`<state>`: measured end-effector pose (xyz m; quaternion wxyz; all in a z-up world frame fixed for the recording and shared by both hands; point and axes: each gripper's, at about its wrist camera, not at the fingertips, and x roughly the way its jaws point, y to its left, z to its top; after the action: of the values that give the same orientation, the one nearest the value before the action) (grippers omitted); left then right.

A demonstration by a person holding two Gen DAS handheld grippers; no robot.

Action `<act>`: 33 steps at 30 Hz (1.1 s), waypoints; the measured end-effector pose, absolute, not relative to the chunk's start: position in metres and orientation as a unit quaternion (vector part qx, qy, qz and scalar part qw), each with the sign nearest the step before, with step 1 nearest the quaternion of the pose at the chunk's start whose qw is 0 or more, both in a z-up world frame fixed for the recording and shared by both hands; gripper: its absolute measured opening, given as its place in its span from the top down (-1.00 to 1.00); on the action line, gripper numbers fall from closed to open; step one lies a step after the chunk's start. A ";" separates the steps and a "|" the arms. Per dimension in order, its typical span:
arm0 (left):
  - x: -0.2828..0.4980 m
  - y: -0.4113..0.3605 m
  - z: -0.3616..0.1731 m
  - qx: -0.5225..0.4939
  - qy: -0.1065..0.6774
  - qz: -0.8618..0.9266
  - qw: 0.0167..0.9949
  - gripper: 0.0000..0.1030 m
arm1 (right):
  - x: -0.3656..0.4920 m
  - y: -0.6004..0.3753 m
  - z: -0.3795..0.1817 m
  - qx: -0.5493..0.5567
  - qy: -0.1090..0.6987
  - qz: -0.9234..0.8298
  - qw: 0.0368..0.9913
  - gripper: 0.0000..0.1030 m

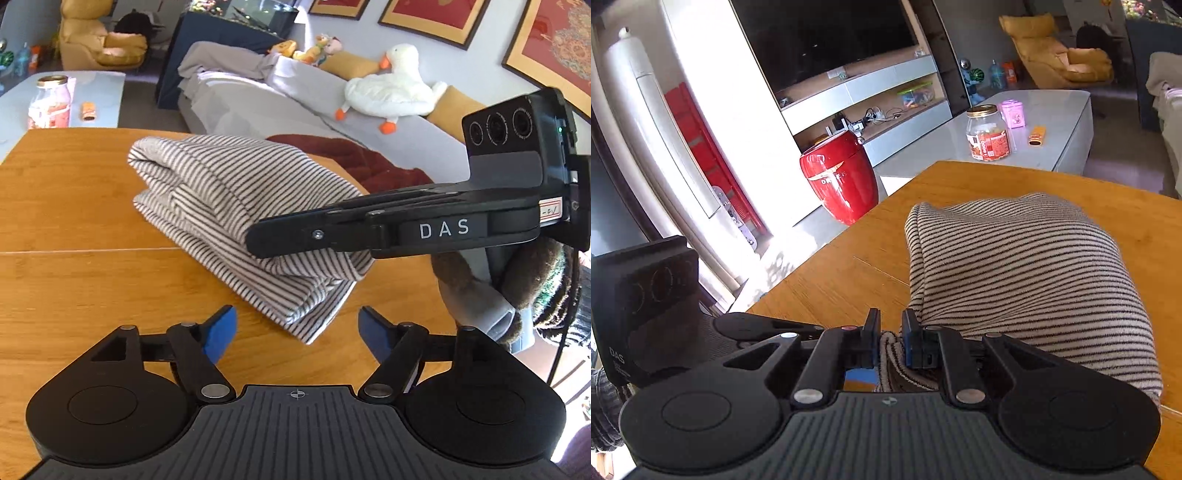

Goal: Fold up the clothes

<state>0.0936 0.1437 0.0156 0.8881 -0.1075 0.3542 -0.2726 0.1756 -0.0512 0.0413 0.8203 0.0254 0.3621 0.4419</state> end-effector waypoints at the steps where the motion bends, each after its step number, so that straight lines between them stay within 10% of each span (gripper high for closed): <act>1: 0.092 0.153 0.019 -0.116 0.352 -0.266 0.890 -0.54 | 0.173 -0.049 0.039 0.017 0.358 0.442 0.822 0.77; 17: 0.200 0.155 0.042 -0.223 0.309 -0.208 0.901 -0.50 | 0.130 -0.016 0.021 -0.109 0.296 0.428 0.847 0.74; 20: 0.212 0.153 0.027 -0.219 0.326 -0.206 0.896 -0.44 | 0.113 -0.029 0.042 -0.130 0.259 0.437 0.852 0.37; 22: 0.211 0.150 0.027 -0.204 0.324 -0.207 0.901 -0.45 | 0.097 -0.041 0.058 -0.156 0.208 0.430 0.865 -0.78; 23: 0.211 0.150 0.027 -0.199 0.323 -0.207 0.902 -0.45 | 0.089 -0.045 0.063 -0.177 0.172 0.410 0.878 -0.93; 33: 0.207 0.149 0.024 -0.182 0.326 -0.209 0.904 -0.48 | 0.141 -0.051 0.019 -0.137 0.237 0.297 0.915 -1.00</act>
<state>0.2072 0.1495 0.0241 0.9040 -0.1824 0.3256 -0.2086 0.1411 -0.0511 0.0190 0.9146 -0.1373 0.2374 0.2971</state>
